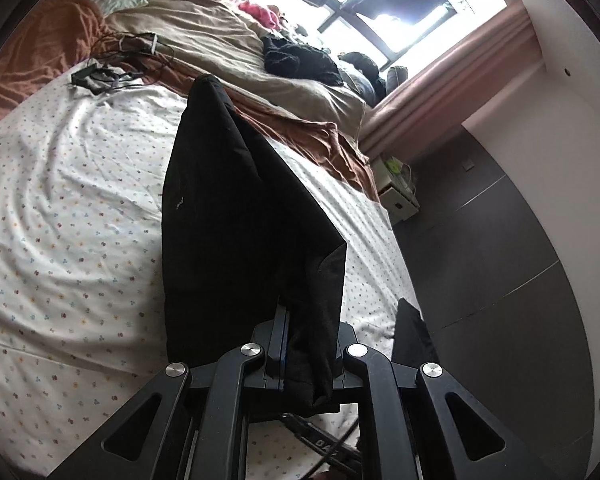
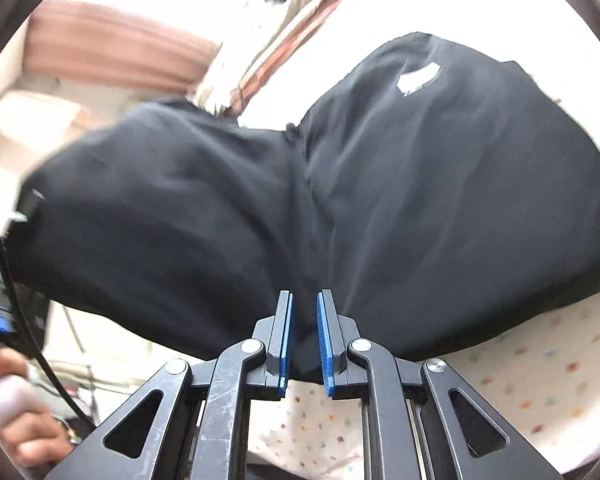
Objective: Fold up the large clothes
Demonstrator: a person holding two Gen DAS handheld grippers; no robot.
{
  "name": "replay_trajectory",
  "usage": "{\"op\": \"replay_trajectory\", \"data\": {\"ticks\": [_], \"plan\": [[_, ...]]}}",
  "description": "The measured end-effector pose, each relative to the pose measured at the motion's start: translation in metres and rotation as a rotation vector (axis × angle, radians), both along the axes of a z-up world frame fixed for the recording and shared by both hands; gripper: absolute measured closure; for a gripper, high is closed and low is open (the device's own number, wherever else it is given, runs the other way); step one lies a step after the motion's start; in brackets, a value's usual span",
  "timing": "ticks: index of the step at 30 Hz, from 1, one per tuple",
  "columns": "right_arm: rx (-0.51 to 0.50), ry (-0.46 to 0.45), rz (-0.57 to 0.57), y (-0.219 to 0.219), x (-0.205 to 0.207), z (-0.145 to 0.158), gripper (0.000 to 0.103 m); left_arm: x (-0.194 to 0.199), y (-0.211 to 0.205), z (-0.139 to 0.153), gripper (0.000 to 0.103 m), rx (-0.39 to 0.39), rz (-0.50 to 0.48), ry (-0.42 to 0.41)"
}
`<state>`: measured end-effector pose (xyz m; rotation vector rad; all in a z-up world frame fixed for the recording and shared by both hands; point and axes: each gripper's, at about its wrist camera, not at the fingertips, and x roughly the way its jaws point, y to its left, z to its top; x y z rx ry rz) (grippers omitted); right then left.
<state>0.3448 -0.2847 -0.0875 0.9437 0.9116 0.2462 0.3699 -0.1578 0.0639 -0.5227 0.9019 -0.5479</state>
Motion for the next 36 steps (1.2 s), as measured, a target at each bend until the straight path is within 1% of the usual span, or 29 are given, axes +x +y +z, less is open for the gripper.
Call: {"op": "replay_trajectory", "data": {"ticks": [2, 6, 10, 13, 14, 17, 21, 24, 27, 28, 29, 30, 31, 32, 33, 34, 36], "plan": [[0.031, -0.015, -0.025, -0.02, -0.008, 0.003, 0.089, 0.002, -0.017, -0.001, 0.091, 0.017, -0.016, 0.001], [0.043, -0.032, -0.113, -0.057, -0.028, 0.006, 0.089, 0.004, -0.049, -0.007, 0.091, 0.045, -0.046, 0.01], [0.068, -0.04, -0.187, -0.083, -0.048, 0.004, 0.089, 0.005, -0.081, -0.018, 0.091, 0.087, -0.067, 0.029], [0.075, -0.038, -0.232, -0.1, -0.06, 0.001, 0.089, 0.007, -0.104, -0.033, 0.091, 0.109, -0.098, 0.051], [0.085, -0.036, -0.247, -0.114, -0.059, 0.001, 0.089, 0.007, -0.112, -0.039, 0.091, 0.118, -0.107, 0.062], [0.105, -0.038, -0.279, -0.131, -0.068, -0.003, 0.089, 0.008, -0.134, -0.061, 0.091, 0.147, -0.134, 0.098], [0.129, -0.037, -0.319, -0.152, -0.079, -0.006, 0.089, 0.005, -0.16, -0.089, 0.091, 0.202, -0.17, 0.126], [0.147, -0.026, -0.352, -0.167, -0.084, -0.013, 0.089, 0.001, -0.178, -0.101, 0.091, 0.235, -0.196, 0.14], [0.157, -0.022, -0.363, -0.175, -0.089, -0.014, 0.089, 0.002, -0.188, -0.108, 0.09, 0.235, -0.218, 0.15], [0.158, -0.023, -0.362, -0.176, -0.089, -0.014, 0.089, 0.003, -0.19, -0.109, 0.084, 0.232, -0.23, 0.148], [0.159, -0.024, -0.361, -0.177, -0.088, -0.014, 0.089, 0.005, -0.192, -0.108, 0.076, 0.216, -0.247, 0.148], [0.162, -0.025, -0.358, -0.177, -0.088, -0.014, 0.088, 0.006, -0.19, -0.108, 0.07, 0.182, -0.267, 0.152], [0.165, -0.026, -0.354, -0.177, -0.089, -0.013, 0.083, 0.01, -0.189, -0.108, 0.058, 0.141, -0.286, 0.159], [0.168, -0.029, -0.349, -0.176, -0.088, -0.013, 0.077, 0.013, -0.185, -0.106, 0.049, 0.097, -0.302, 0.165], [0.171, -0.036, -0.345, -0.174, -0.089, -0.012, 0.067, 0.012, -0.18, -0.105, 0.046, 0.061, -0.31, 0.167], [0.172, -0.044, -0.342, -0.172, -0.088, -0.01, 0.061, 0.013, -0.174, -0.102, 0.045, 0.043, -0.305, 0.162], [0.164, -0.055, -0.334, -0.17, -0.086, -0.006, 0.057, 0.015, -0.16, -0.098, 0.045, 0.039, -0.271, 0.148]]}}
